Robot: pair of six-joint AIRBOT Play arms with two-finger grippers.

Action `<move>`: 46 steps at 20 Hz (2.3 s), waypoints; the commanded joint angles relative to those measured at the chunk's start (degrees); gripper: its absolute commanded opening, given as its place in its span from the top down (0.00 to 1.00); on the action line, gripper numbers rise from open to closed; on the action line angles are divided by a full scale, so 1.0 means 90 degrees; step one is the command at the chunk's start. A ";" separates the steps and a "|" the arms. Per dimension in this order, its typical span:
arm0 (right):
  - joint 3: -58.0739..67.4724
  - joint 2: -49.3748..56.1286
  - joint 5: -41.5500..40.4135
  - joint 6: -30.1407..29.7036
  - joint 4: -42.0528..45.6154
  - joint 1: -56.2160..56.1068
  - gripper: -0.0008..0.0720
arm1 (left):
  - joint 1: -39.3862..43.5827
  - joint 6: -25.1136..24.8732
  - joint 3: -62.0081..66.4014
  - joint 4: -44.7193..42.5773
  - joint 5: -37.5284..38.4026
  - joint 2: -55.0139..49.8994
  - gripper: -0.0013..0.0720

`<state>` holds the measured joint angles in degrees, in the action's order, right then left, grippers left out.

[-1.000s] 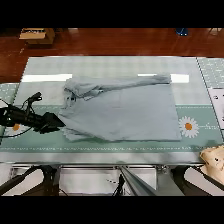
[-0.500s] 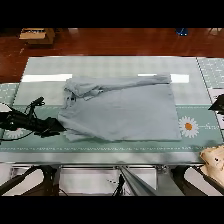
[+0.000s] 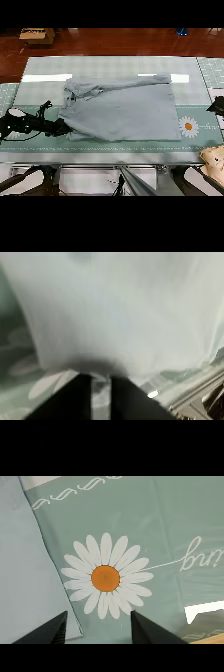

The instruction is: Fold the shirts.

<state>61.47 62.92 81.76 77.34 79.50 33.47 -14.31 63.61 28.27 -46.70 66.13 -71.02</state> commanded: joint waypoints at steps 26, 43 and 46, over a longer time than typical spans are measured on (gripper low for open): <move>-0.3521 0.0148 -0.1906 0.0024 -0.1137 -0.0408 0.26 | 0.0493 -0.0187 -0.0039 0.0362 -0.0134 0.0206 0.96; 0.1644 -0.2067 -0.2198 -0.0457 -0.3395 -0.1399 0.94 | 0.0017 -0.0155 0.5593 0.1528 -0.0291 0.3002 0.96; 0.3089 -0.2574 -0.3354 0.0194 -0.3065 -0.1396 0.94 | 0.0017 -0.0153 0.6562 0.1518 -0.1132 0.3796 0.96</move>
<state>76.82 44.49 61.69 74.15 51.13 20.95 -13.93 62.13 77.84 -33.52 62.83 -43.44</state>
